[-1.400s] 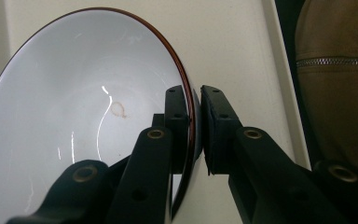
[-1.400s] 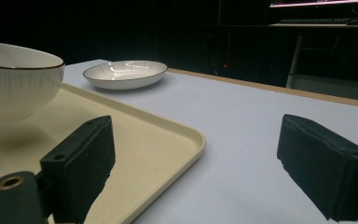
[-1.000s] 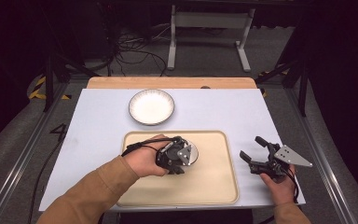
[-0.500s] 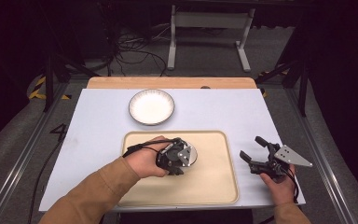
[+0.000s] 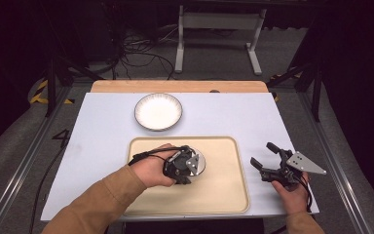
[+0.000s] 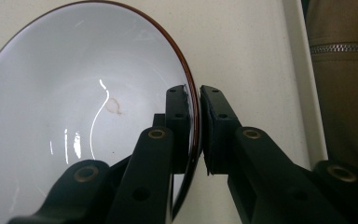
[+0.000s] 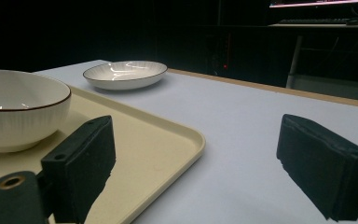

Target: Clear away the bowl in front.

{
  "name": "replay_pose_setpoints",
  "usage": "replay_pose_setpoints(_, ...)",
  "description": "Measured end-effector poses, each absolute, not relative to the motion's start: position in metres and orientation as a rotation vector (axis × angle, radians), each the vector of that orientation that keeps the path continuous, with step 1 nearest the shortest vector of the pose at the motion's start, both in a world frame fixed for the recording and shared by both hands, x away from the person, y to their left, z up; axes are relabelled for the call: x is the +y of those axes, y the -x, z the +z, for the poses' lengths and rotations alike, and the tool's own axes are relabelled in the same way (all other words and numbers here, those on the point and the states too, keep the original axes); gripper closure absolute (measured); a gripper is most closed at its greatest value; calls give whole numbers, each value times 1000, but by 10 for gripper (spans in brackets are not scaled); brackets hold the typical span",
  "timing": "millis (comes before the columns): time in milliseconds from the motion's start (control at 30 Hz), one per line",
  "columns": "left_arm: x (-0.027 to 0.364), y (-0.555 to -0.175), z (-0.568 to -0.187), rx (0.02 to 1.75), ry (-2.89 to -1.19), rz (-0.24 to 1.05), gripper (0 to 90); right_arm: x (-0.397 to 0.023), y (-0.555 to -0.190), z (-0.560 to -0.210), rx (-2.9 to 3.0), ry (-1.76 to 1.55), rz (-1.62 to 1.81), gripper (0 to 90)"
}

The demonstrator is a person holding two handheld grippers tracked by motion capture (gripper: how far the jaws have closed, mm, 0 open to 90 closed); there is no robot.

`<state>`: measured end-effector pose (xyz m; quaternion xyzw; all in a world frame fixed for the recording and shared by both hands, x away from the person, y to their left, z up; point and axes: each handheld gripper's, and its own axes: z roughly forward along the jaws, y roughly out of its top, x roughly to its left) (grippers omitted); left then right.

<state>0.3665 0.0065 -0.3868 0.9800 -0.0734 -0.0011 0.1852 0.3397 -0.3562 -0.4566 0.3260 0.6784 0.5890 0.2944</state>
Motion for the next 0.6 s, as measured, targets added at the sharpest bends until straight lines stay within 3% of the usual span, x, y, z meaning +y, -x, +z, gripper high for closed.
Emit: replay_pose_setpoints(600, 7, -366, -396, -177, -2759, -115, 769, -356, -340, -457, 1806, -875, 1571, 118)
